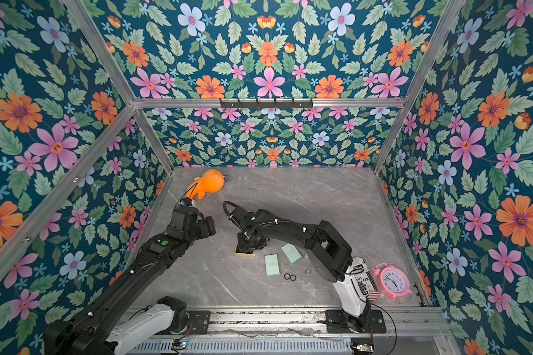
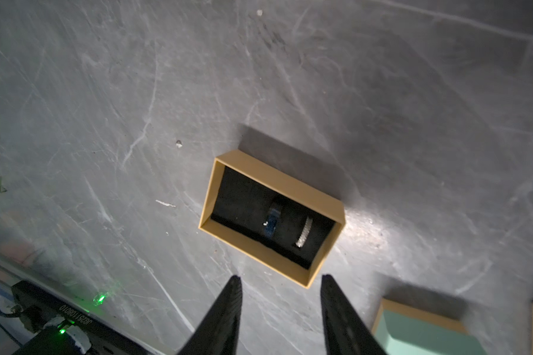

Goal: Take the rings out of the lift-off lid box
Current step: Take out the ring from the jewelry box.

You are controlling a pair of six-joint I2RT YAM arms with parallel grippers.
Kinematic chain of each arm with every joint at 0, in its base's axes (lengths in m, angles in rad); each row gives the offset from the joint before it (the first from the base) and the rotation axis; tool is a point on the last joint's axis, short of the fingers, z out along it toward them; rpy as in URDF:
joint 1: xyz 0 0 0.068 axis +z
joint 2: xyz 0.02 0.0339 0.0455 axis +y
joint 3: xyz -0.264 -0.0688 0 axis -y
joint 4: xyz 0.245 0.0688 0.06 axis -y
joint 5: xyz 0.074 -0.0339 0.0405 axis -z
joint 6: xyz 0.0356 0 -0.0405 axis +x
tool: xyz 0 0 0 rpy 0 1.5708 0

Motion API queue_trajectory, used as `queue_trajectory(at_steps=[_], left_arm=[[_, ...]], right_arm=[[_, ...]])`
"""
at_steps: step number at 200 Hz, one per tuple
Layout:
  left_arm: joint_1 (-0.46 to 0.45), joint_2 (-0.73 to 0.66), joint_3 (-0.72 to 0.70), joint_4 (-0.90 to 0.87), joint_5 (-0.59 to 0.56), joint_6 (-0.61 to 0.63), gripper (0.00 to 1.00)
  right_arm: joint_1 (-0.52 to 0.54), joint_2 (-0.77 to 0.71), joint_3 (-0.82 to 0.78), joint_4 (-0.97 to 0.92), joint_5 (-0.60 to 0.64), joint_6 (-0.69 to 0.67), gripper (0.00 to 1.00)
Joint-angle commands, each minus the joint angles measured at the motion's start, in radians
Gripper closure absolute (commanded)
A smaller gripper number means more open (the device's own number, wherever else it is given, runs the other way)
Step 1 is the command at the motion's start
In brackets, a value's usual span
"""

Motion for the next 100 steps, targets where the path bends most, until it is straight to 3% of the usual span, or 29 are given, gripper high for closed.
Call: queue_trajectory(at_steps=[1,100], left_arm=[[0.0,0.005,0.001,-0.018,0.029,-0.013,0.11],[0.011,0.044,0.007,-0.005,0.07,-0.027,0.11]], right_arm=[[0.002,0.028,0.038,-0.046,0.016,0.015,0.57],[0.001,0.11,0.129,-0.098,0.038,0.006,0.65]])
